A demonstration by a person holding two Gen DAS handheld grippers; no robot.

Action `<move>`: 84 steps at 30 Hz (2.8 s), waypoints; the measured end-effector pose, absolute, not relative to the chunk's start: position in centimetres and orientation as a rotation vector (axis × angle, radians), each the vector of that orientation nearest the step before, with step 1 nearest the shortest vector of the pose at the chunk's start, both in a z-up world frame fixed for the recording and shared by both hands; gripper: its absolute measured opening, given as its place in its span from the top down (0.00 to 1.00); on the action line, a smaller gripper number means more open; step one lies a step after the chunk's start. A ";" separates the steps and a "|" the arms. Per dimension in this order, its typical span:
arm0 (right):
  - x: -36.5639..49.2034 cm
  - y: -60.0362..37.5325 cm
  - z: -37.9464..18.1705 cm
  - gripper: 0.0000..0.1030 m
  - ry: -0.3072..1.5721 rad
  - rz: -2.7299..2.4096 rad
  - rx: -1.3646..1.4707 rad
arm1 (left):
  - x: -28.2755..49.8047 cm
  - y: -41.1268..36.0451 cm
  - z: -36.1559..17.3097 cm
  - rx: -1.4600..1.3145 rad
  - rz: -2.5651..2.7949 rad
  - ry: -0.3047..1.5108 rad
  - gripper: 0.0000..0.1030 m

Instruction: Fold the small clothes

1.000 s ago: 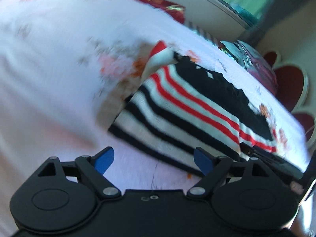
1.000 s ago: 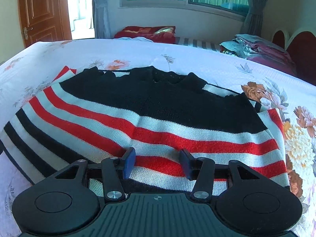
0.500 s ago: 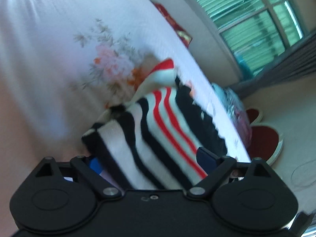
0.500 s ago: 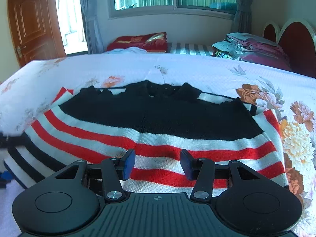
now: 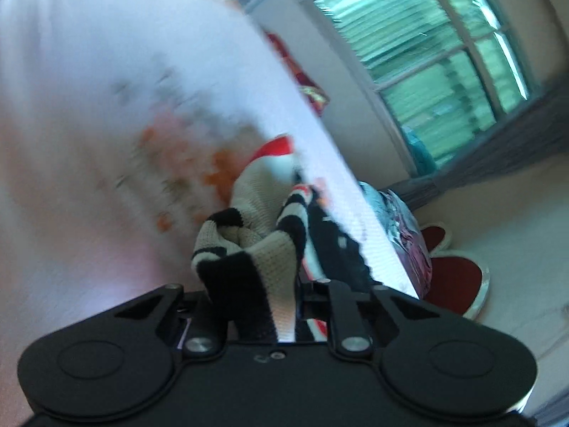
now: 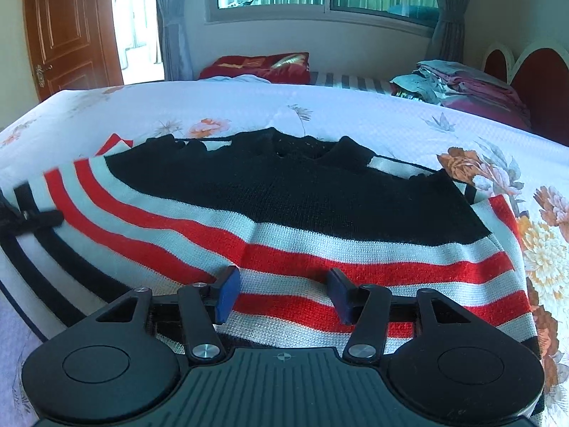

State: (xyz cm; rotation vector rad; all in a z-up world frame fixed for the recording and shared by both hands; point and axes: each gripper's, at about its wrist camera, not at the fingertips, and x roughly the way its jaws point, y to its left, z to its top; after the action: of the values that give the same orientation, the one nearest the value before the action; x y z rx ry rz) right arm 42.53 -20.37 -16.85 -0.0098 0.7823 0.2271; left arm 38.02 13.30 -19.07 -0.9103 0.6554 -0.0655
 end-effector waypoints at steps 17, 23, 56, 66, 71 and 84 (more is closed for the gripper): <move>37.8 -35.2 -13.6 0.47 0.729 -0.029 0.250 | 39.8 -10.2 -11.1 -0.206 -0.634 0.597 0.85; 35.4 -40.5 -12.8 0.47 0.736 -0.090 0.319 | 37.1 -16.2 -16.0 0.087 -0.677 0.672 0.68; 40.4 -36.0 -10.4 0.83 0.636 0.214 0.332 | 40.0 -4.0 -13.4 -0.276 -0.429 0.744 0.42; 40.3 -39.6 -15.1 0.82 0.763 0.105 0.460 | 40.8 -7.7 -16.5 -0.169 -0.470 0.803 0.35; 38.6 -41.1 -13.5 0.74 0.773 0.138 0.547 | 41.3 -6.7 -16.7 -0.205 -0.487 0.834 0.33; 31.5 -41.6 -14.2 0.73 0.828 0.150 0.614 | 38.8 -5.0 -17.2 -0.223 -0.517 0.920 0.40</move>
State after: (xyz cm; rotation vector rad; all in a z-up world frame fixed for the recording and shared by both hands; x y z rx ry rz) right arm 31.46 -41.61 -14.19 0.6135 0.8279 0.1504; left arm 38.84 -5.04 -17.24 -0.2227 0.9200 -0.5169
